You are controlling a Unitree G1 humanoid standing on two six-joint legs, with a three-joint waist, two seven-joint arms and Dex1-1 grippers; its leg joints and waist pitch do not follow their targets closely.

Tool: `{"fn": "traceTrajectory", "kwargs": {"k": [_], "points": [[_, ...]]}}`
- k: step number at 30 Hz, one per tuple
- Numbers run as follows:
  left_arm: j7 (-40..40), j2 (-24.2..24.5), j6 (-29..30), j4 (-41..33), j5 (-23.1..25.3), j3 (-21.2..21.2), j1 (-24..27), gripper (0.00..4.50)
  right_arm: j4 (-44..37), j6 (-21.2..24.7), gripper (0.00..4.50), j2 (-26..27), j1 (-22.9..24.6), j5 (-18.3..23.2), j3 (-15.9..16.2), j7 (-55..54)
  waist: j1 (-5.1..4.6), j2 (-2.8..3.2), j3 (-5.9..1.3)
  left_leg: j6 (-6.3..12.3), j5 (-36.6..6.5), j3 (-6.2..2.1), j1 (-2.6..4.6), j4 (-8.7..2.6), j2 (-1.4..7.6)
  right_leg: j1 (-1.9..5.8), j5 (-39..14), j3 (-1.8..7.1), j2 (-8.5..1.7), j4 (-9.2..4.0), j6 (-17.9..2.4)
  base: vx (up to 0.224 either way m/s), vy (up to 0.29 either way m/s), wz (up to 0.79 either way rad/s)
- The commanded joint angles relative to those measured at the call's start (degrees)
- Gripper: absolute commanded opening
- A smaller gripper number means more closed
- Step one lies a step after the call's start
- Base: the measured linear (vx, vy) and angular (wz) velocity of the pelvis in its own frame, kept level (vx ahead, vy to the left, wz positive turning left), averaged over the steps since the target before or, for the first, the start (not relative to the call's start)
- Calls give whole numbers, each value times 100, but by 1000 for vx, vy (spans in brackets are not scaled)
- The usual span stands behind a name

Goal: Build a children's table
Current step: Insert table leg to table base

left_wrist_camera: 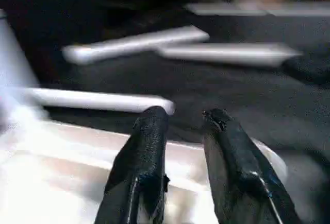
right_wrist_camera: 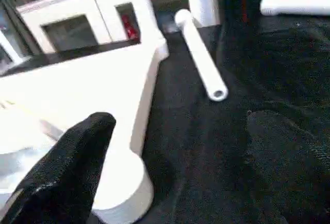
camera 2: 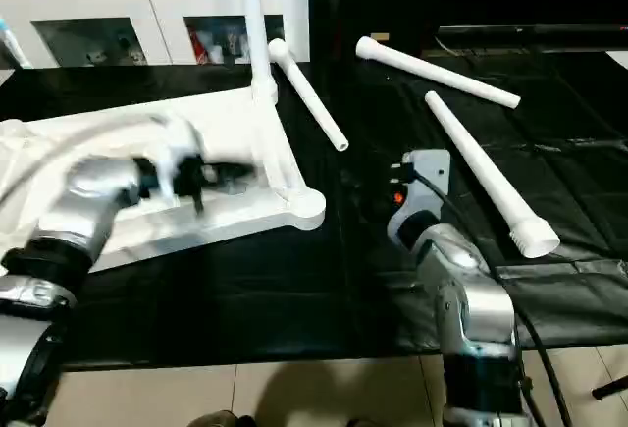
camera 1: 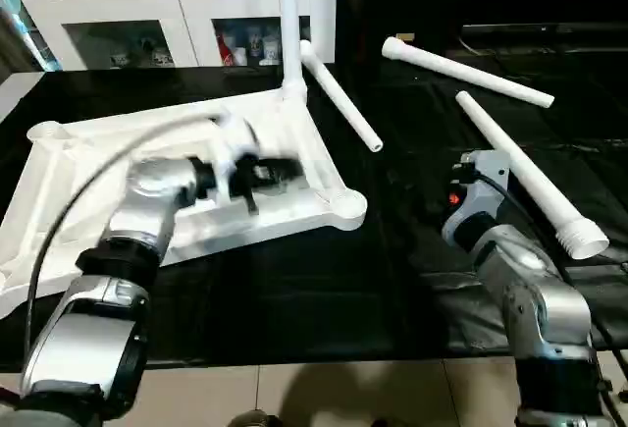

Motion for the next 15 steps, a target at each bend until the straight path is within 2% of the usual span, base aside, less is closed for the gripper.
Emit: {"fn": "traceTrajectory", "kwargs": {"k": [1,2,3,4,5,6,7,8,9,10,11,12,13,14,15], "points": [[445,9,173,-122,-60,196,46,165,-210,27,450,-29,-15,-97,53,-107,-21,-16,-413,-54,-1651,-166,164,-430,350,250,-1881,328,-472,-388,-917,0,0,0],[963,-20,380,-280,-54,380,147,165,-322,53,450,-66,24,-209,137,-169,-39,-63,-407,-68,-1652,-161,155,-432,352,260,-1938,333,-463,-385,-859,0,0,0],[1399,-58,718,-721,-101,594,412,172,-464,-20,450,-114,86,-370,220,-238,-45,-80,-405,-43,-1578,-159,145,-427,336,266,-1987,336,-472,-401,-814,0,0,0],[1826,-131,1143,-1352,-79,791,797,181,-601,-384,450,-155,199,-568,290,-255,-48,-90,-425,-76,-1496,-172,138,-427,378,293,-1855,344,-491,-335,-856,0,0,0],[2061,-185,1420,-1804,-59,906,1074,196,-690,-672,450,-173,286,-687,324,-250,-80,-120,-405,-9,-1353,-153,106,-430,393,264,-1668,358,-483,-351,-873,0,0,0],[2118,-211,1493,-1976,-53,930,1180,196,-725,-698,450,-166,319,-685,314,-259,-93,-89,-422,67,-1259,-141,105,-408,363,263,-1609,349,-466,-344,-875,0,0,0],[2451,-373,1592,-2763,192,991,1691,203,-862,-741,450,-142,487,-713,269,-360,-114,-141,-427,98,-1250,-124,111,-395,357,258,-1625,350,-449,-341,-866,0,0,0],[2602,-424,1563,-3026,303,971,1864,212,-913,-688,450,-133,550,-722,251,-416,-109,-113,-404,167,-1247,-136,95,-406,378,266,-1797,352,-474,-389,-829,0,0,0],[2631,-434,1557,-3075,324,967,1897,212,-923,-678,450,-132,562,-724,248,-426,-124,-131,-393,187,-1364,-130,104,-406,353,246,-2075,344,-443,-424,-743,0,0,0],[2909,-645,1640,-3836,599,881,2444,234,-996,-687,450,-126,768,-857,321,-528,-127,-153,-383,192,-1444,-116,110,-402,328,229,-2284,339,-428,-469,-668,0,0,0],[2980,-718,1628,-4088,631,829,2639,234,-1018,-657,450,-156,846,-926,397,-563,-125,-167,-364,150,-1477,-154,95,-434,385,248,-2375,346,-458,-470,-614,0,0,0],[3005,-775,1544,-4255,657,781,2796,234,-1030,-640,450,-209,912,-1091,479,-670,-130,-159,-348,127,-1658,-141,137,-436,368,193,-2614,339,-424,-528,-521,0,0,0],[3012,-791,1498,-4305,658,761,2849,234,-1035,-631,450,-234,936,-1163,512,-720,-131,-174,-344,88,-1749,-148,145,-434,361,181,-2713,335,-412,-532,-474,0,0,0],[3122,-817,1429,-4446,691,688,3037,234,-1055,-573,450,-260,1001,-1336,573,-895,-144,-206,-327,41,-1912,-158,142,-441,337,181,-2947,321,-404,-559,-354,0,0,0],[3201,-826,1436,-4532,711,649,3145,234,-1066,-544,450,-254,1035,-1405,587,-984,-153,-210,-312,-2,-2064,-166,158,-448,328,159,-3158,320,-402,-592,-233,0,0,0]]}}
